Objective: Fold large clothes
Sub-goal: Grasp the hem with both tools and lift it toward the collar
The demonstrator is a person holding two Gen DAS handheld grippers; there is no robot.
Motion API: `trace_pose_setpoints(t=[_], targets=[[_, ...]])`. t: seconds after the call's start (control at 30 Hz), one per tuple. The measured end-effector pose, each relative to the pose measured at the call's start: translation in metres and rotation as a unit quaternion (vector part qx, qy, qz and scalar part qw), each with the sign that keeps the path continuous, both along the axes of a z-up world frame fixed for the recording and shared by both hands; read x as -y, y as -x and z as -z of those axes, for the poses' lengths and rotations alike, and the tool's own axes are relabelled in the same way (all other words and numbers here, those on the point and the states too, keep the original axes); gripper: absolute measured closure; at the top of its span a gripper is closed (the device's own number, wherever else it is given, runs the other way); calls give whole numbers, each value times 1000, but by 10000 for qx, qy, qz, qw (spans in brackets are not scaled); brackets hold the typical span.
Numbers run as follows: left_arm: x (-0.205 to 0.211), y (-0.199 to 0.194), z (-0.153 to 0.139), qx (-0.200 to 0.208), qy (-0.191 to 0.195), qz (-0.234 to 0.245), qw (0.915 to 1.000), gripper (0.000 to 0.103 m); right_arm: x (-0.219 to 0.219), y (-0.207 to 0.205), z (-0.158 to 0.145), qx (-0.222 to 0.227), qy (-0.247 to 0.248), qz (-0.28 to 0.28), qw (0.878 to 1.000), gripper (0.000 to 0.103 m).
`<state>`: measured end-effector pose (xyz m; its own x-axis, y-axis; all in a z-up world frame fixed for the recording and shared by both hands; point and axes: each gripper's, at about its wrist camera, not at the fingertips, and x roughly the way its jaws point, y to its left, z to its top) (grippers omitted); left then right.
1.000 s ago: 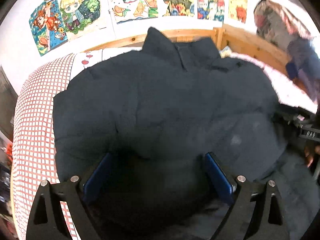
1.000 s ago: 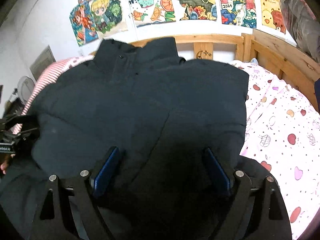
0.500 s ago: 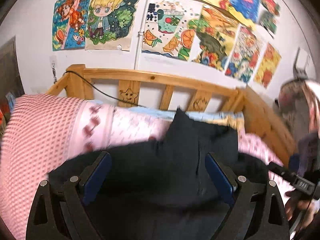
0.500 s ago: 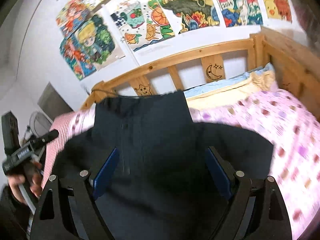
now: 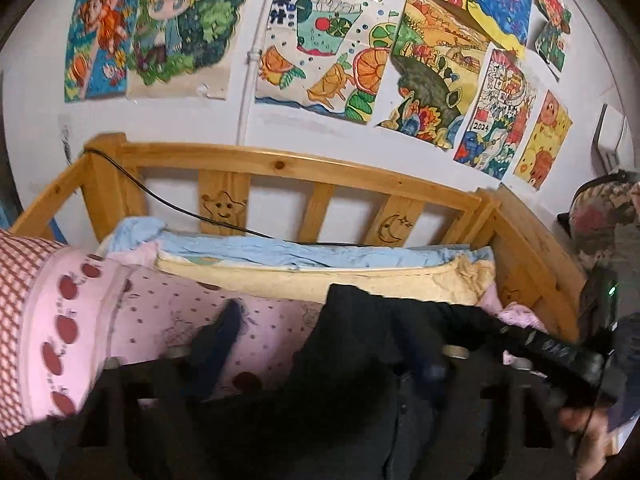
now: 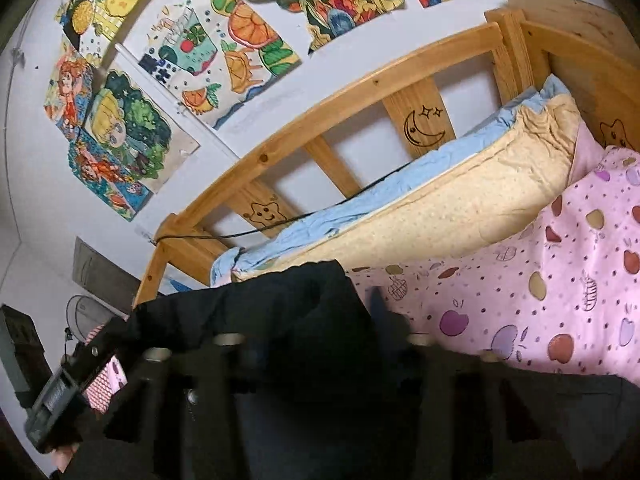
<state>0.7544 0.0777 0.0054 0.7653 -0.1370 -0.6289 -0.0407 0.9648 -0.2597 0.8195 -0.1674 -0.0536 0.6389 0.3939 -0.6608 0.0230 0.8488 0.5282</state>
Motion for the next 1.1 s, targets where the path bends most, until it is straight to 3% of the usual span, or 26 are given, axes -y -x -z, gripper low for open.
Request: trace_pose_setpoints(t=[0.03,0.07,0.23,0.37,0.63,0.87,1.1], targets=[[0,0,0,-49,51,49,10000,77,0,5,-1,73,92,45,9999,83],[1,1,1,-122,60,139,9998,92,1,11,-4,165,170,68,9997,87],[8,31,-22,200,-271,428,9985,97,15,47,-30,665,295,73,9973,92],[7,59,-41,127,-574,519,9969,97,28,73,-51,818,361,-144,9959,93],[-5,114,-61,13,-482,667,9966,98,44,125,-78,1021,489,-482,9924,96],[5,155,-56,-190,-984,1076,9891,98,43,168,-83,1069,987,-846,9857,97],[18,162,-6,-886,-1292,1248,9797,98,33,176,-60,801,1422,-999,9815,98]])
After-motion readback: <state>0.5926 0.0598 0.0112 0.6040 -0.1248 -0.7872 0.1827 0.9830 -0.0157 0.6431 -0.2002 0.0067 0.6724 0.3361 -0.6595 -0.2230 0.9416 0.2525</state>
